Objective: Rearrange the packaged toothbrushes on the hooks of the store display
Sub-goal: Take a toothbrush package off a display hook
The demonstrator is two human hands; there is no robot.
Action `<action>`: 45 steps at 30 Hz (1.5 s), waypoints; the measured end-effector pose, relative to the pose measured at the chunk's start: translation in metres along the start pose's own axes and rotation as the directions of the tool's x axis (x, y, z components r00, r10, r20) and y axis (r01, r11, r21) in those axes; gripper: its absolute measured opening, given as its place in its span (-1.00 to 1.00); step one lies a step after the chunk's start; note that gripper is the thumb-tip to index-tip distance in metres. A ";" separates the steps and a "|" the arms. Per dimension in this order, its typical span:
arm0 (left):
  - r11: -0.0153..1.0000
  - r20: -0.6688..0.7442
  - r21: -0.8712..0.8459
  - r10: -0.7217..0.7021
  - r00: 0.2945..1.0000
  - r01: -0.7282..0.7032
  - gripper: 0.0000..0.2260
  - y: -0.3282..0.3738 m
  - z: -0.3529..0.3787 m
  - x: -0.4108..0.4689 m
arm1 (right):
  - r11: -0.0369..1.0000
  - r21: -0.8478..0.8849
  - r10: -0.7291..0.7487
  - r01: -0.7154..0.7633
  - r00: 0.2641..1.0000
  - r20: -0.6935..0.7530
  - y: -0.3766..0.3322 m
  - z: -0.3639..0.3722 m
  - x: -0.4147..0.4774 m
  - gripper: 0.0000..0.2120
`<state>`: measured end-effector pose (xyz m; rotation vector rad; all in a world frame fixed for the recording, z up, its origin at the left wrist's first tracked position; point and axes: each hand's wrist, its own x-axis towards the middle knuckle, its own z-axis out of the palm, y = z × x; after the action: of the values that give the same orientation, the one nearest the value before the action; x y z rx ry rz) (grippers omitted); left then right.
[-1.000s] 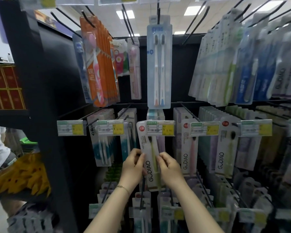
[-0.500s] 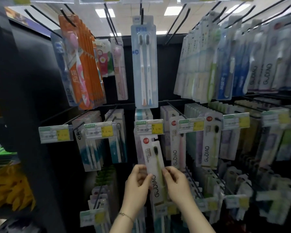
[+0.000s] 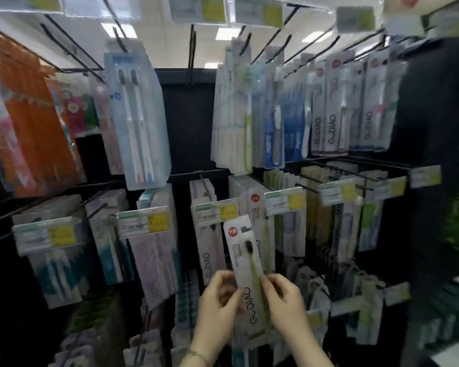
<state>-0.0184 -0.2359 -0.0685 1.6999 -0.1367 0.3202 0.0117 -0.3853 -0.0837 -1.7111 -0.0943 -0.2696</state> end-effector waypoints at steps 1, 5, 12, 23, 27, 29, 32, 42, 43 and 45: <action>1.000 0.006 0.004 0.001 1.000 -0.001 -0.91 0.001 0.012 0.004 | 1.000 -0.009 -0.002 0.002 1.000 -0.002 0.004 -0.011 0.005 -0.76; 1.000 0.033 -0.013 0.007 0.999 -0.007 -0.91 0.006 0.071 0.016 | 0.998 -0.056 0.003 -0.004 1.000 -0.028 0.018 -0.065 0.030 -0.78; 0.996 0.095 0.043 0.069 0.993 -0.073 -0.89 0.011 0.182 0.045 | 1.000 -0.024 -0.006 0.003 0.989 -0.147 0.040 -0.158 0.066 -0.76; 0.998 0.101 -0.002 0.069 0.992 -0.069 -0.90 0.012 0.275 0.071 | 0.996 -0.085 0.023 -0.034 0.992 -0.123 0.054 -0.245 0.106 -0.77; 0.998 0.114 -0.011 0.059 0.992 -0.058 -0.89 0.008 0.283 0.080 | 0.995 -0.094 0.007 -0.019 0.992 -0.126 0.056 -0.251 0.113 -0.77; 0.999 0.128 -0.017 0.053 0.990 -0.052 -0.91 0.009 0.285 0.085 | 0.995 -0.102 0.009 -0.023 0.991 -0.135 0.056 -0.252 0.116 -0.76; 0.998 0.141 -0.016 0.059 0.988 -0.057 -0.91 0.011 0.287 0.092 | 0.996 -0.088 0.013 -0.026 0.989 -0.145 0.055 -0.253 0.120 -0.75; 0.994 0.112 0.011 0.107 0.988 -0.109 -0.90 0.005 0.303 0.107 | 0.996 -0.093 -0.006 -0.009 0.986 -0.165 0.068 -0.261 0.137 -0.76; 0.992 0.107 0.021 0.118 0.987 -0.121 -0.90 0.005 0.307 0.110 | 0.995 -0.097 -0.014 -0.002 0.985 -0.169 0.067 -0.263 0.140 -0.77; 0.987 0.099 0.060 0.140 0.985 -0.147 -0.87 0.004 0.315 0.117 | 0.991 -0.133 -0.043 0.020 0.984 -0.175 0.065 -0.268 0.148 -0.80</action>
<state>0.1333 -0.5351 -0.0702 1.7767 -0.3226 0.3548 0.1354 -0.6728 -0.0755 -1.8089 0.0284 -0.4596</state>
